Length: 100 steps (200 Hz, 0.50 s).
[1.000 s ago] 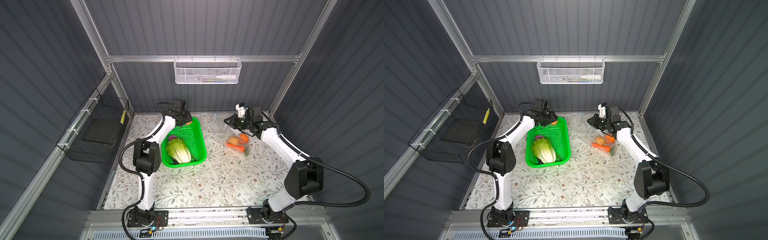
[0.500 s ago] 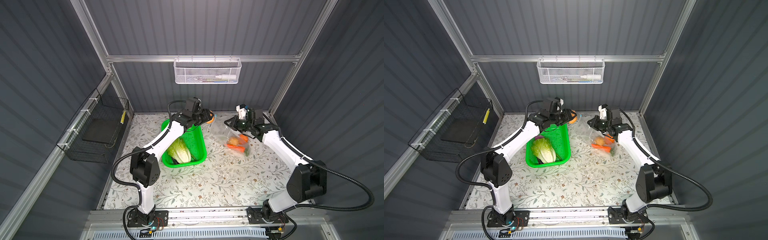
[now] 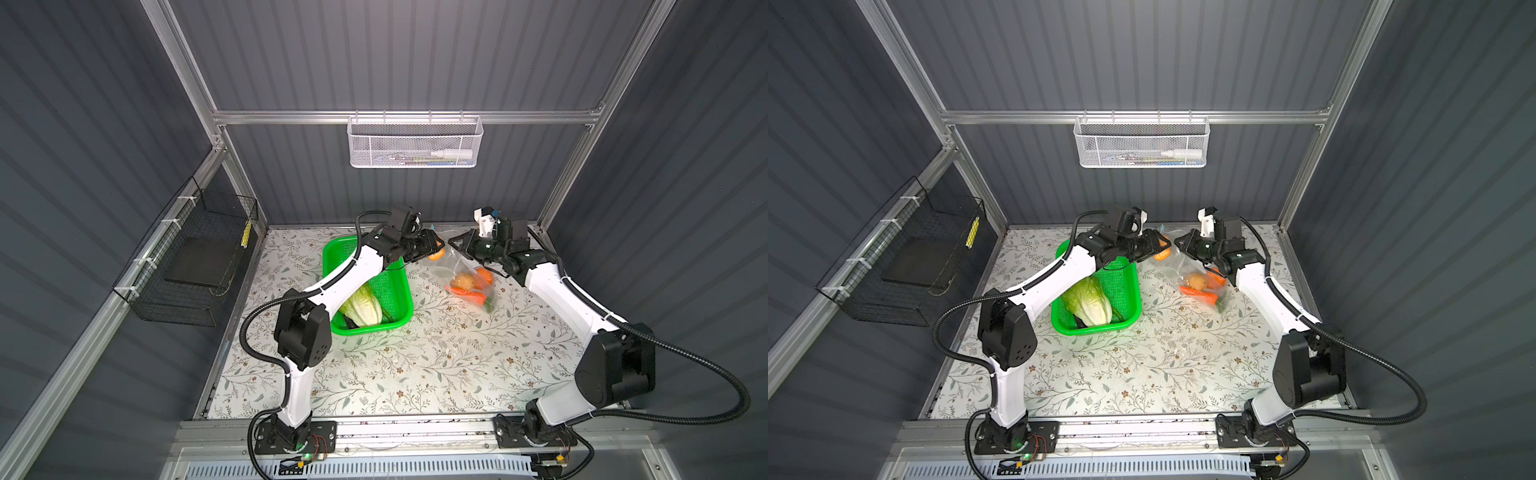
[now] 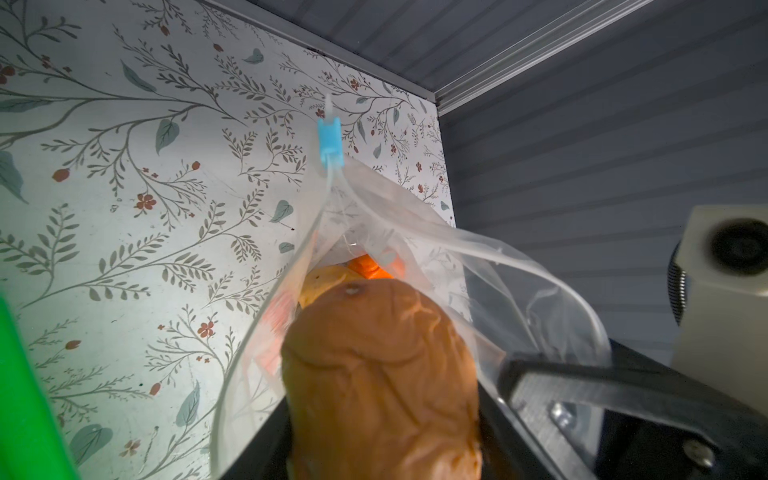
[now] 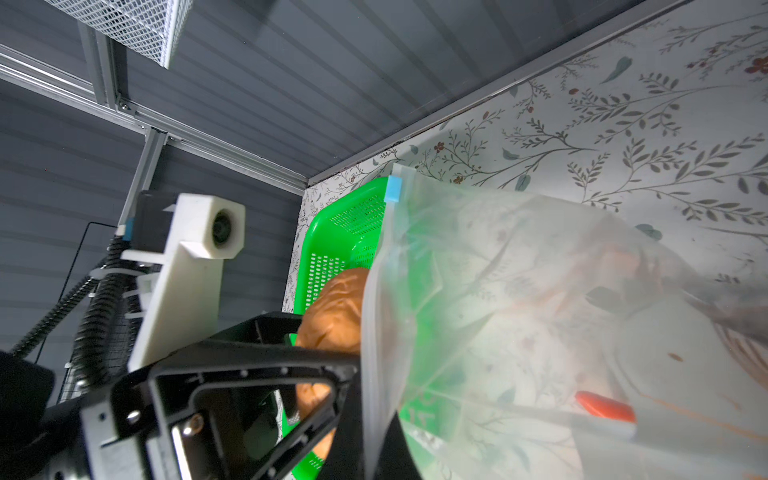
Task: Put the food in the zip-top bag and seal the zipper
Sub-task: 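Lift the tan potato with the left gripper and carry it to the bag mouth, then open the left gripper to drop the tan potato into the bag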
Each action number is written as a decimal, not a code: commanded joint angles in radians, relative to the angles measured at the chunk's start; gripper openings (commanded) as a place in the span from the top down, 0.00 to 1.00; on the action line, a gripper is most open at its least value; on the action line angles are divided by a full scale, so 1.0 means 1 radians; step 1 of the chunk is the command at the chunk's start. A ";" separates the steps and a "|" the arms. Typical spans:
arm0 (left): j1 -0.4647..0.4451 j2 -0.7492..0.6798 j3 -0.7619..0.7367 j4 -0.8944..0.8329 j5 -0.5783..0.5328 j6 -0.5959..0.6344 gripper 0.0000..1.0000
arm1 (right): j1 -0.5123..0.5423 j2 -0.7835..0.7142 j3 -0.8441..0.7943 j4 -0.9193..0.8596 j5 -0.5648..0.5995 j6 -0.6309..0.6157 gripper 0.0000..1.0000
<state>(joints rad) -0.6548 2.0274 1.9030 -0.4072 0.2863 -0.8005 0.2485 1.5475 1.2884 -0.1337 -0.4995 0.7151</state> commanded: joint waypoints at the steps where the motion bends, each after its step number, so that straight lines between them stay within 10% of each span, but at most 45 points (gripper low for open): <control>1: -0.002 0.051 0.071 -0.103 0.009 0.024 0.50 | 0.005 -0.031 -0.018 0.045 -0.031 0.013 1.00; 100: -0.010 0.165 0.231 -0.444 -0.267 0.167 0.36 | 0.020 -0.028 -0.066 0.092 -0.078 0.021 1.00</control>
<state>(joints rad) -0.6624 2.1635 2.1025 -0.7357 0.0933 -0.6842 0.2619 1.5238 1.2301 -0.0849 -0.5518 0.7300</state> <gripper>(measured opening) 0.611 0.043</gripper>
